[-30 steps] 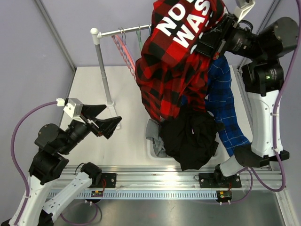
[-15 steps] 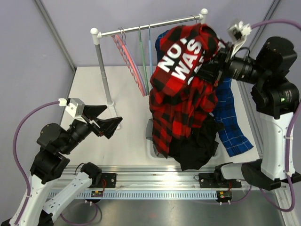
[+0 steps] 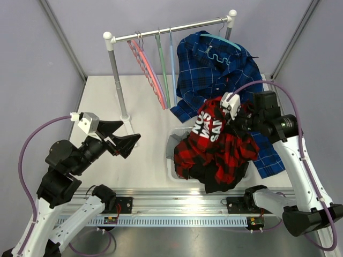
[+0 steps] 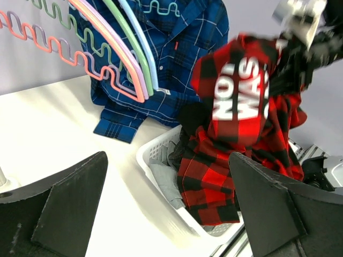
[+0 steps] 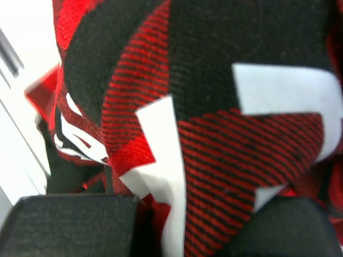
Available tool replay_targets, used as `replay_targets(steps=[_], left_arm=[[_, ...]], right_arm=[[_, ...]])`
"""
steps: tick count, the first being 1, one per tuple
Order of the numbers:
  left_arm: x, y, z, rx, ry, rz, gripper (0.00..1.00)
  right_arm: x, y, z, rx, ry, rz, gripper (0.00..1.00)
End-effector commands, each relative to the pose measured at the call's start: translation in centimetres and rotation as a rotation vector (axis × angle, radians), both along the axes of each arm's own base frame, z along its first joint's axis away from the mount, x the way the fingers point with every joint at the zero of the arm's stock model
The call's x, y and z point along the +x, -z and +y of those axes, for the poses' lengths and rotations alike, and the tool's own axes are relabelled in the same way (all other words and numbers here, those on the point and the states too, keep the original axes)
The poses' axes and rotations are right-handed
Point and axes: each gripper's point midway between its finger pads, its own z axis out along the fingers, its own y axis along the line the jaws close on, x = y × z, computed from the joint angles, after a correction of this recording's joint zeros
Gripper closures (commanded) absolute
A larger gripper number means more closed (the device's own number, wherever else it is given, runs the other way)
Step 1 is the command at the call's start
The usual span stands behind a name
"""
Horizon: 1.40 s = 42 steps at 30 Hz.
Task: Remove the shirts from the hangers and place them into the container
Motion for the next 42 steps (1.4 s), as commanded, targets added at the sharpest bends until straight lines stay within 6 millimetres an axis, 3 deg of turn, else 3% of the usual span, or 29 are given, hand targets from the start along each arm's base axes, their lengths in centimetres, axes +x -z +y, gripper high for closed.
replay_targets(steps=[1,3,6,7,8,10,11,14,18,21,24,31,34,41,42], left_arm=[[0.3,-0.8,0.1,-0.016,-0.015,-0.042,0.01],[0.4,-0.6,0.1,-0.016,-0.018,-0.038,0.01],[0.6,-0.3,0.1,-0.015,-0.021,-0.03,0.01],[0.6,-0.2,0.1,-0.015,-0.021,-0.03,0.01],[0.7,-0.1,0.1,-0.012,-0.024,-0.026,0.01],[0.9,0.2,0.0,-0.011,-0.026,-0.021,0.01],[1.0,0.3,0.0,-0.012,-0.027,-0.018,0.01],[1.2,0.7,-0.2,-0.013,-0.025,-0.009,0.01],[1.3,1.3,-0.2,-0.012,-0.031,0.002,0.01],[1.3,1.8,-0.1,-0.006,-0.034,0.009,0.01],[1.2,2.1,0.0,-0.007,-0.037,0.01,0.01],[1.2,2.4,0.0,-0.003,-0.038,0.008,0.01],[1.1,2.4,0.1,-0.005,-0.039,0.006,0.01],[0.7,2.3,0.4,0.001,-0.043,-0.004,0.01],[0.7,2.2,0.5,0.0,-0.046,-0.006,0.01]], right_arm=[[-1.7,4.1,-0.6,-0.127,-0.201,-0.018,1.0],[-2.9,8.0,-0.3,-0.14,-0.254,0.129,1.0],[-3.7,11.9,0.0,-0.15,-0.281,0.254,1.0],[-3.8,12.6,0.2,-0.152,-0.291,0.263,0.88],[-4.1,14.1,0.3,-0.157,-0.3,0.286,0.84],[-4.4,16.0,0.5,-0.204,-0.296,0.316,0.78],[-3.8,18.0,-0.1,-0.266,-0.269,0.325,0.72],[-3.6,21.4,-0.3,-0.367,-0.233,0.369,0.67],[-3.5,22.6,-0.2,-0.388,-0.218,0.404,0.6],[-3.1,21.0,-0.1,-0.371,-0.216,0.353,0.48],[-3.0,18.0,0.2,-0.345,-0.223,0.283,0.36],[-3.2,6.6,0.5,-0.265,-0.229,0.072,0.15],[-3.5,3.2,0.6,-0.232,-0.228,0.007,0.14],[-4.3,-1.3,1.7,-0.11,-0.208,-0.052,0.13],[-3.5,-2.4,2.0,-0.08,-0.18,-0.087,0.13]])
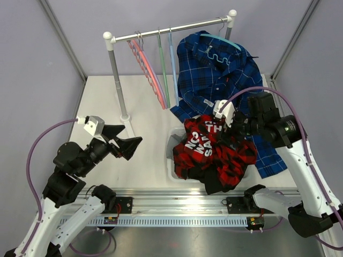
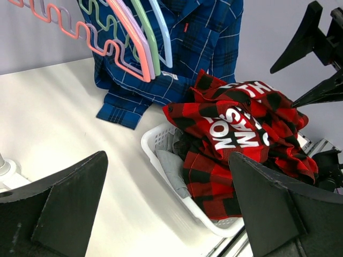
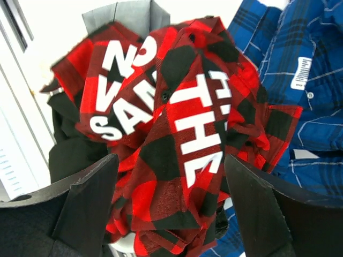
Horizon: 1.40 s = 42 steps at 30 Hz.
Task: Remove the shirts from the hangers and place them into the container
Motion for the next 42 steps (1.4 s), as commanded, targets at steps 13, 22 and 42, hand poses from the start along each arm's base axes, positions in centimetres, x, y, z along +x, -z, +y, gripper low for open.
replay_targets(steps=[13,22,42], left_arm=[[0.1,1.1,-0.6,-0.055,0.015,0.02,0.01],[0.1,3.5,-0.8,-0.07,0.016,0.065,0.01],[1.3,5.3,-0.9,-0.036,-0.017,0.106,0.01]], right_arm=[[11.7,-16.3,-1.6,0.439,0.379,-0.244,0.01],[20.0,-18.3,-3.7,0.392,0.216,-0.359,0.04],[32.6,-15.7,-6.1,0.3,0.31,-0.498,0.16]])
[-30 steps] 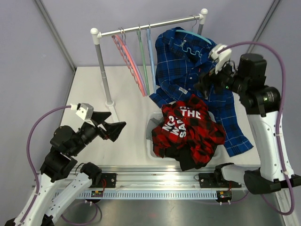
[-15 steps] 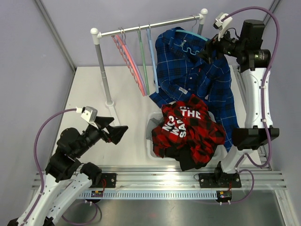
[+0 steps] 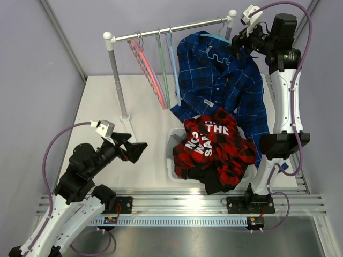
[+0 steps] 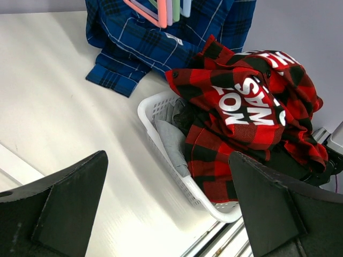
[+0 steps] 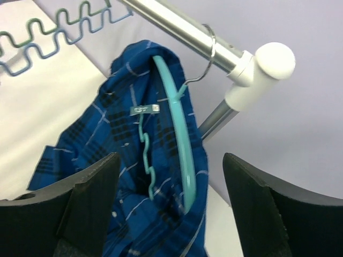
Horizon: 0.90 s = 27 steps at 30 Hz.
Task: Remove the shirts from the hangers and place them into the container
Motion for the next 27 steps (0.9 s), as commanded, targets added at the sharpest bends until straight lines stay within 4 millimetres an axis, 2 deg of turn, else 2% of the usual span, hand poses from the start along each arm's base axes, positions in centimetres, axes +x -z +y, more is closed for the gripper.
replay_targets(steps=[1,6,10,13,15,17,18,20,23,26,27], left_arm=[[0.7,-1.2,-0.2,-0.023,-0.011,-0.035,0.01],[0.7,-1.0,0.1,-0.022,-0.027,-0.028,0.01],[0.7,-0.7,0.1,-0.022,-0.03,-0.02,0.01],[0.9,-0.7,-0.1,-0.03,-0.028,-0.017,0.01],[0.9,-0.7,-0.2,-0.036,-0.022,-0.016,0.01],[1.0,-0.7,-0.3,-0.04,-0.019,-0.015,0.01],[0.9,-0.7,-0.4,-0.042,-0.018,-0.013,0.01],[0.9,-0.7,-0.4,-0.042,-0.016,-0.013,0.01],[0.8,-0.6,-0.4,-0.045,-0.015,-0.008,0.01],[0.7,-0.7,-0.4,-0.051,-0.015,-0.009,0.01],[0.7,-0.7,-0.4,-0.052,-0.015,-0.008,0.01]], right_arm=[[3.1,0.7,-1.0,-0.028,0.046,-0.034,0.17],[4.4,2.6,-1.1,-0.041,0.051,-0.007,0.21],[4.6,3.7,-1.1,-0.059,0.038,0.016,0.26],[4.2,4.9,-0.7,-0.064,0.005,0.058,0.38],[3.9,5.4,-0.3,-0.058,-0.02,0.08,0.52],[3.4,5.9,0.2,-0.049,-0.049,0.105,0.6],[3.3,6.1,0.3,-0.044,-0.056,0.113,0.69],[3.0,6.3,0.5,-0.037,-0.07,0.127,0.73],[2.8,6.4,0.9,-0.015,-0.081,0.143,0.8],[2.9,5.5,0.9,0.028,-0.058,0.144,1.0],[3.1,5.0,0.9,0.063,-0.041,0.144,1.0]])
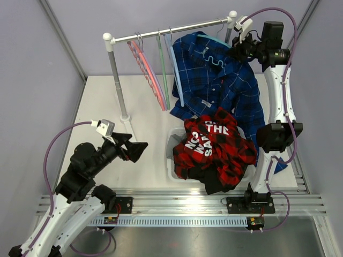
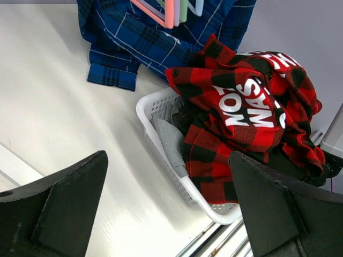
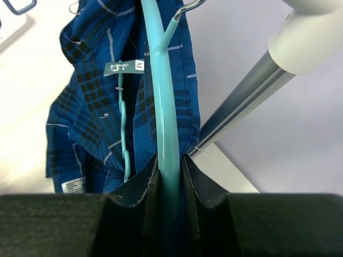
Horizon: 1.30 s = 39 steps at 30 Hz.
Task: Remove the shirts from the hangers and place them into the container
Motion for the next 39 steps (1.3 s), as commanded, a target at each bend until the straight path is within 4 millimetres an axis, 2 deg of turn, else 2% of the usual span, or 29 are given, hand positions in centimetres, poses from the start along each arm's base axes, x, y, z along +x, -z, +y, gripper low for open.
replay_targets(steps=[1,4,6,7,9,14,20,23,26,27,29,30,32,33,35,36,38,39], left_arm=[[0.4,-1.1,-0.1,-0.037,-0.009,-0.039,0.01],[0.3,-1.0,-0.1,-0.037,-0.01,-0.039,0.01],[0.3,-1.0,0.0,-0.04,-0.011,-0.037,0.01],[0.3,-1.0,0.0,-0.038,-0.01,-0.038,0.01],[0.3,-1.0,0.0,-0.041,-0.012,-0.037,0.01],[0.3,-0.9,0.0,-0.041,-0.014,-0.034,0.01],[0.2,-0.9,0.1,-0.046,-0.016,-0.036,0.01],[0.1,-1.1,0.1,-0.047,-0.015,-0.04,0.01],[0.1,-1.0,0.2,-0.045,-0.019,-0.038,0.01],[0.1,-0.9,0.2,-0.042,-0.018,-0.036,0.01],[0.0,-1.0,0.3,-0.045,-0.02,-0.038,0.01],[0.1,-0.8,0.2,-0.042,-0.019,-0.036,0.01],[0.1,-0.8,0.2,-0.044,-0.017,-0.035,0.01],[0.1,-0.8,0.1,-0.045,-0.016,-0.034,0.01],[0.2,-0.8,0.0,-0.044,-0.013,-0.033,0.01],[0.3,-0.8,-0.1,-0.044,-0.01,-0.033,0.01],[0.3,-0.8,-0.3,-0.045,-0.004,-0.03,0.01],[0.4,-0.9,-0.3,-0.047,-0.004,-0.03,0.01]], right_arm=[[-0.7,-2.5,0.6,0.085,-0.001,-0.015,1.0],[-1.2,-4.5,1.1,0.154,0.004,-0.033,1.0],[-1.6,-6.7,1.3,0.21,0.016,-0.061,1.0],[-1.6,-7.0,1.2,0.229,0.028,-0.06,1.0],[-2.2,-9.3,1.3,0.267,0.038,-0.115,1.0],[-3.3,-11.6,1.3,0.304,0.042,-0.155,1.0],[-4.2,-12.6,1.5,0.309,0.024,-0.171,1.0],[-4.7,-12.5,1.6,0.29,0.009,-0.171,1.0],[-5.6,-11.8,1.5,0.207,-0.017,-0.194,1.0],[-5.7,-10.7,1.4,0.185,-0.017,-0.169,1.0],[-6.5,-10.6,1.0,0.128,-0.016,-0.199,1.0],[-6.5,-9.1,0.8,0.11,-0.01,-0.166,1.0],[-7.4,-8.9,0.3,0.053,-0.009,-0.19,1.0],[-7.5,-7.2,0.3,0.036,-0.008,-0.153,1.0],[-8.4,-6.9,-0.2,-0.015,-0.007,-0.171,1.0],[-8.6,-5.4,-0.4,-0.034,-0.005,-0.138,1.0],[-9.6,-5.3,-0.8,-0.081,-0.006,-0.16,1.0],[-9.9,-3.9,-0.9,-0.098,-0.01,-0.127,1.0]])
